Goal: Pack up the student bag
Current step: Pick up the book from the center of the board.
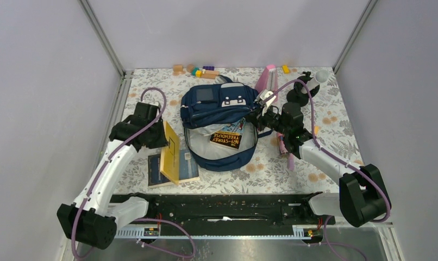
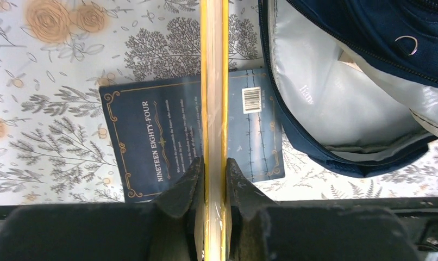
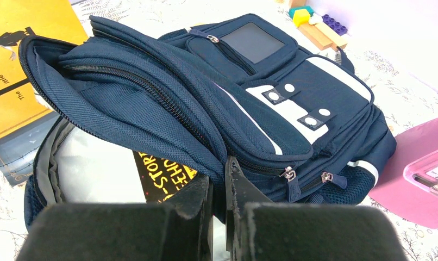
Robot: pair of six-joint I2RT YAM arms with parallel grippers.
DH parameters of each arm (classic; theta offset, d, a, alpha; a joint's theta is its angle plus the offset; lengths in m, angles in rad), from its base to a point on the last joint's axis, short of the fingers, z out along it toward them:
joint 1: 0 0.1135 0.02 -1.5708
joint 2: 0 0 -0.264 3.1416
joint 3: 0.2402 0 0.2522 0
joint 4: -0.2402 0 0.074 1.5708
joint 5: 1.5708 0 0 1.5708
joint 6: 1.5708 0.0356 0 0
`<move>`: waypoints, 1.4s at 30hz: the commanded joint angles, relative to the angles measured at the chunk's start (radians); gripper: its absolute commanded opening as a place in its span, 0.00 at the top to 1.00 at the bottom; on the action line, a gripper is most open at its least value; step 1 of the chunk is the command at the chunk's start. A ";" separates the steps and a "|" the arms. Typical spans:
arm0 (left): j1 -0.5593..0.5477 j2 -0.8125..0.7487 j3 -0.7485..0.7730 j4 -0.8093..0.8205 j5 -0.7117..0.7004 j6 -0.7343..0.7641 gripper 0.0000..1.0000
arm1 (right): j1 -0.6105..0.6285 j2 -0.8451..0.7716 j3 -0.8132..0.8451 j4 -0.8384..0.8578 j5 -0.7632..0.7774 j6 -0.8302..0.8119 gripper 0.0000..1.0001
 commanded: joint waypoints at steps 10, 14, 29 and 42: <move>-0.142 0.079 -0.007 0.107 -0.159 -0.063 0.99 | 0.008 -0.003 0.060 0.079 -0.020 0.012 1.00; -0.153 0.091 -0.022 0.120 -0.164 -0.075 0.86 | 0.008 -0.004 0.061 0.077 -0.018 0.010 1.00; -0.168 0.093 -0.102 0.178 -0.130 -0.114 0.89 | 0.008 0.002 0.061 0.080 -0.015 0.013 1.00; -0.168 -0.154 -0.023 0.136 0.229 -0.119 1.00 | 0.008 -0.041 0.143 -0.021 0.065 0.121 1.00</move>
